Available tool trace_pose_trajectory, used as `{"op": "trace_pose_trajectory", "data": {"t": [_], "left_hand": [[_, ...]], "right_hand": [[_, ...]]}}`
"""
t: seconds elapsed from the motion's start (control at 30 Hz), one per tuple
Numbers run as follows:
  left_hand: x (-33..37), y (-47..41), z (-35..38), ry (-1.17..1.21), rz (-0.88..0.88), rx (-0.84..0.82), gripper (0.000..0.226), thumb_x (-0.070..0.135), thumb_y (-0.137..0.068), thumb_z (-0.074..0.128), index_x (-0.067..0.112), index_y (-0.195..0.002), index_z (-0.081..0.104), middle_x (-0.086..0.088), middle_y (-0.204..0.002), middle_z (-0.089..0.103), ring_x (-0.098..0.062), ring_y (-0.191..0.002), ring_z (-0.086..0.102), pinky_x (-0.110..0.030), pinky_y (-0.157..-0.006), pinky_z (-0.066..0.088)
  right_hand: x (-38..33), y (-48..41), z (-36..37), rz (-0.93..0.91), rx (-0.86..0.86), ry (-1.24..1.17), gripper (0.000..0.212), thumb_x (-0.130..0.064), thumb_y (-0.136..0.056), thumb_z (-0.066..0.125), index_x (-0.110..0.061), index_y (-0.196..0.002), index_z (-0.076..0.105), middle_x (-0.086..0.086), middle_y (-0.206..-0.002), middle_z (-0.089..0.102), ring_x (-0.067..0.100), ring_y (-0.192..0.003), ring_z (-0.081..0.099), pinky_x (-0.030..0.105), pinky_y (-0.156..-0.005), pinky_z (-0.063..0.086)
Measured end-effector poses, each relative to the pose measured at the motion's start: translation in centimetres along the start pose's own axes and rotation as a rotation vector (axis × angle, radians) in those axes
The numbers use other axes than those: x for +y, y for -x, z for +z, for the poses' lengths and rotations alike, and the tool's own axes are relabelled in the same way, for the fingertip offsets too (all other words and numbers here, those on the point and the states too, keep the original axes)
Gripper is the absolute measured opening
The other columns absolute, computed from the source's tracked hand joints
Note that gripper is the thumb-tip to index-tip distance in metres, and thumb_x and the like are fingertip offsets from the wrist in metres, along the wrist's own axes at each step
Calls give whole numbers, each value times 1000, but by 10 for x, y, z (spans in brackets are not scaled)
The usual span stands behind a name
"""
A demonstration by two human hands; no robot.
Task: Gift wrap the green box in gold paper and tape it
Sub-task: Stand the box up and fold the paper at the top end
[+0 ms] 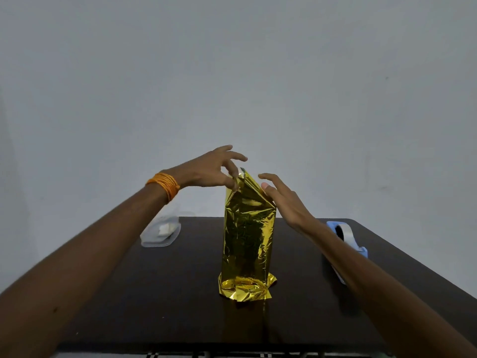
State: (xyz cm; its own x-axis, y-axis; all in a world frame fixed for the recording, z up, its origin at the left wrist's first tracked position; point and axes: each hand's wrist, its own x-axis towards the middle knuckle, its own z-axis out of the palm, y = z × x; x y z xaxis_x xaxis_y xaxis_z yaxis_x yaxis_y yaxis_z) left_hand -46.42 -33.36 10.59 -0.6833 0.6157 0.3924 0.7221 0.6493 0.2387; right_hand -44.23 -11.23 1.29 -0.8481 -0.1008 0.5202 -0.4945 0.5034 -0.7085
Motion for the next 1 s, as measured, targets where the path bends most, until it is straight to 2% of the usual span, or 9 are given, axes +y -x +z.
{"op": "trace_pose_trajectory", "data": {"t": [0.07, 0.17, 0.27, 0.33, 0.47, 0.57, 0.7, 0.83, 1.0], "left_hand": [[2, 6, 0, 246, 16, 132, 8, 23, -87, 72, 17, -89, 76, 11, -145, 50, -10, -141, 32, -44, -114, 24], [-4, 19, 9, 635, -34, 553, 10, 20, -93, 64, 20, -93, 74, 6, -124, 66, -9, -120, 56, -39, -107, 43], [-20, 35, 37, 611, -150, 748, 8, 19, -92, 66, 17, -96, 72, 4, -104, 72, -10, -103, 64, -35, -96, 53], [-31, 44, 63, 535, -184, 704, 6, 16, -90, 69, 16, -95, 73, 5, -99, 72, -10, -97, 65, -30, -91, 54], [-28, 43, 96, 567, -209, 608, 10, 13, -90, 68, 15, -97, 75, 2, -100, 73, -12, -95, 66, -23, -79, 50], [-22, 33, 101, 651, -253, 550, 13, 12, -95, 62, 16, -100, 73, -1, -103, 71, -13, -97, 66, -24, -82, 51], [-30, 24, 101, 645, -284, 460, 20, 19, -96, 59, 11, -101, 77, -5, -98, 74, -21, -98, 68, -39, -90, 53], [-31, 22, 95, 627, -286, 414, 23, 16, -98, 56, 5, -100, 76, -8, -97, 74, -16, -93, 66, -32, -83, 52], [-38, 18, 90, 615, -284, 354, 24, 14, -99, 54, 5, -101, 76, -5, -104, 72, -14, -92, 63, -23, -75, 49]], "right_hand": [[-1, 1, 0, 2, 2, 2, 38, -47, -106, 32, -37, -141, 42, 6, -138, 58, 22, -120, 58, 36, -96, 41], [-4, 2, 2, -6, -9, -4, 38, -45, -106, 33, -36, -142, 42, 4, -138, 57, 15, -114, 56, 31, -93, 37], [-6, 3, 2, -10, -10, 1, 38, -45, -106, 33, -36, -142, 43, 1, -140, 55, 14, -115, 54, 30, -92, 36], [-7, 4, 1, -10, -11, -3, 38, -45, -106, 34, -36, -142, 43, 1, -141, 54, 14, -117, 54, 31, -94, 35], [-9, 6, 1, -7, -9, -10, 38, -44, -106, 34, -36, -142, 43, 3, -140, 55, 13, -114, 53, 31, -95, 34], [-7, 4, -1, -2, -3, -3, 37, -46, -106, 33, -39, -141, 43, 6, -140, 56, 21, -118, 57, 32, -93, 38], [-6, 4, -1, 1, -14, 0, 38, -48, -105, 32, -40, -142, 41, 7, -141, 55, 21, -115, 57, 32, -92, 39], [-13, 2, -3, 11, -36, 7, 42, -49, -105, 33, -39, -145, 37, 7, -139, 57, 17, -109, 57, 31, -92, 36], [-22, -8, -12, 40, -51, 7, 48, -52, -102, 42, -38, -146, 31, -3, -110, 70, 21, -119, 59, 37, -98, 34]]}}
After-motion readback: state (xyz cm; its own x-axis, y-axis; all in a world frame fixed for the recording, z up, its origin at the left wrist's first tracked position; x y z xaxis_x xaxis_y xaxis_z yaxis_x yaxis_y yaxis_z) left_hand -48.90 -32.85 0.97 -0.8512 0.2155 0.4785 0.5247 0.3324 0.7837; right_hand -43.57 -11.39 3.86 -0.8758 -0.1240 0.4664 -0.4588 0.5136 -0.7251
